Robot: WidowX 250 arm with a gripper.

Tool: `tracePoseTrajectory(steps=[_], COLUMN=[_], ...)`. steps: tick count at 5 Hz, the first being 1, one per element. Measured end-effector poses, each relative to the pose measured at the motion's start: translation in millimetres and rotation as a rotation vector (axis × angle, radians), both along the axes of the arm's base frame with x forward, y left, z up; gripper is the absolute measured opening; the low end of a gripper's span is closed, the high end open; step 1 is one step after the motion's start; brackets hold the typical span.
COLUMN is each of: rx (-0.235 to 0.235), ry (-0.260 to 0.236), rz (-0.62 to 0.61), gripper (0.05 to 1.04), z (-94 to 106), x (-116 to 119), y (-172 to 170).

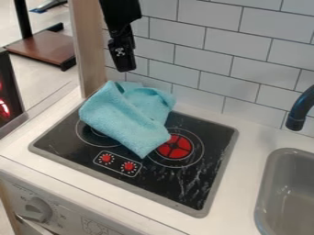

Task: Move the clothe to the bottom rigth

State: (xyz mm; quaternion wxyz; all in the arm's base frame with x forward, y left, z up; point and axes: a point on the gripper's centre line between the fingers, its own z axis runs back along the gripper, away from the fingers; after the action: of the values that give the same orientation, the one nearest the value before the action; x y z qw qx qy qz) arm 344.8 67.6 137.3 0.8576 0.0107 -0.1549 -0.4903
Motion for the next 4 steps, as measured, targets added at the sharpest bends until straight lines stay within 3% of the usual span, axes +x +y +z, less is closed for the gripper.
tracePoseTrajectory(steps=[1,2,4], rx=[-0.005,0.063,0.264], ry=[0.032,0.067,0.173], rz=[0.001,0.031,0.101], gripper=[0.999,0.999,0.999], z=[-10.5,-23.1,-70.3], x=[-2,-6,-5], y=[-1,3,11])
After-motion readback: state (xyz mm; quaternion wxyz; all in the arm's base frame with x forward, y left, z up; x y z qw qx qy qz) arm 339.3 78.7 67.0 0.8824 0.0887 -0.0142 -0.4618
